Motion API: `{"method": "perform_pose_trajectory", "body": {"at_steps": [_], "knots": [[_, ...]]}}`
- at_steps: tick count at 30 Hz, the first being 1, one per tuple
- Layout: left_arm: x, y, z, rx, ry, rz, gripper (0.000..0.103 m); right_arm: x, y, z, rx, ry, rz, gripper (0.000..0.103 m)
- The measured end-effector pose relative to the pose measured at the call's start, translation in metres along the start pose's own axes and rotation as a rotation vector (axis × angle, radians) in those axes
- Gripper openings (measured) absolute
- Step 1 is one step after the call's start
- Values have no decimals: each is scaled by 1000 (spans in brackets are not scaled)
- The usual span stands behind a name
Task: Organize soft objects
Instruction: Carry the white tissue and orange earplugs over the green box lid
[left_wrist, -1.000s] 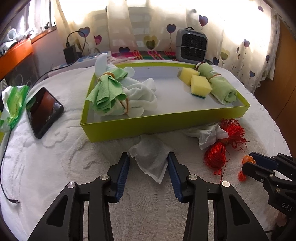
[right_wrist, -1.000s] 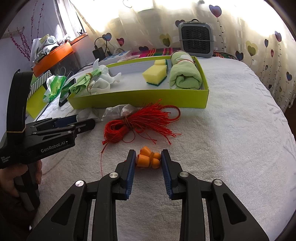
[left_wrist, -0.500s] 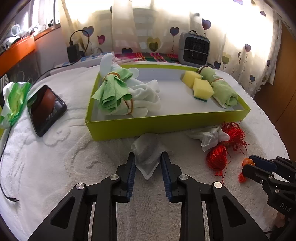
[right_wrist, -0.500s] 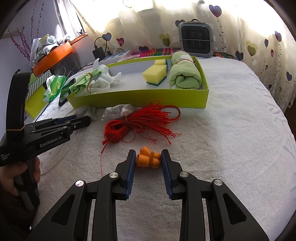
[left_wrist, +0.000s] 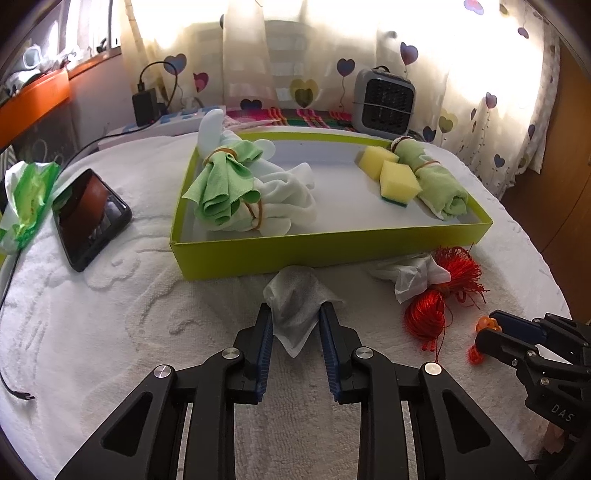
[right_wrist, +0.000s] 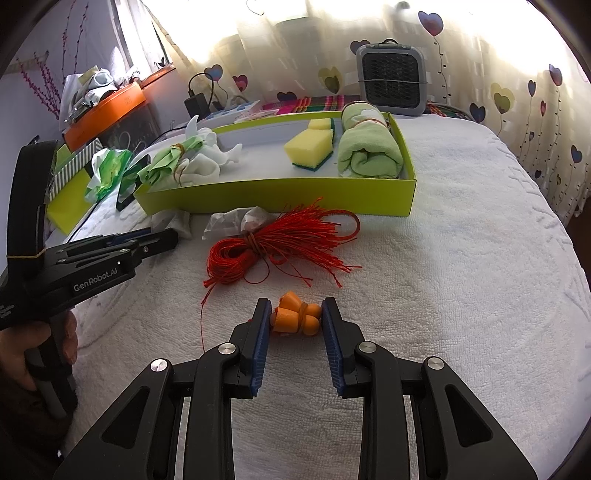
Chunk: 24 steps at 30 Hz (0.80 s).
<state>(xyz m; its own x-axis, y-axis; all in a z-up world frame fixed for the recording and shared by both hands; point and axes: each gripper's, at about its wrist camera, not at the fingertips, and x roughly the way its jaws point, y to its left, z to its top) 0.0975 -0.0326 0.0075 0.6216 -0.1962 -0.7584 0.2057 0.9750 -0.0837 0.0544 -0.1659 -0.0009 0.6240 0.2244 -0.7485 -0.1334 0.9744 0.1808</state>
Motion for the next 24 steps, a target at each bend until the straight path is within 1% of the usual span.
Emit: {"method": "perform_pose_trajectory", "body": {"at_steps": [15, 24], "knots": [[-11, -1, -3, 5, -16, -8, 23, -3, 5, 0, -13, -12, -24, 29], [-22, 0, -2, 7, -36, -22, 23, -14, 7, 3, -8, -39, -15, 29]]}}
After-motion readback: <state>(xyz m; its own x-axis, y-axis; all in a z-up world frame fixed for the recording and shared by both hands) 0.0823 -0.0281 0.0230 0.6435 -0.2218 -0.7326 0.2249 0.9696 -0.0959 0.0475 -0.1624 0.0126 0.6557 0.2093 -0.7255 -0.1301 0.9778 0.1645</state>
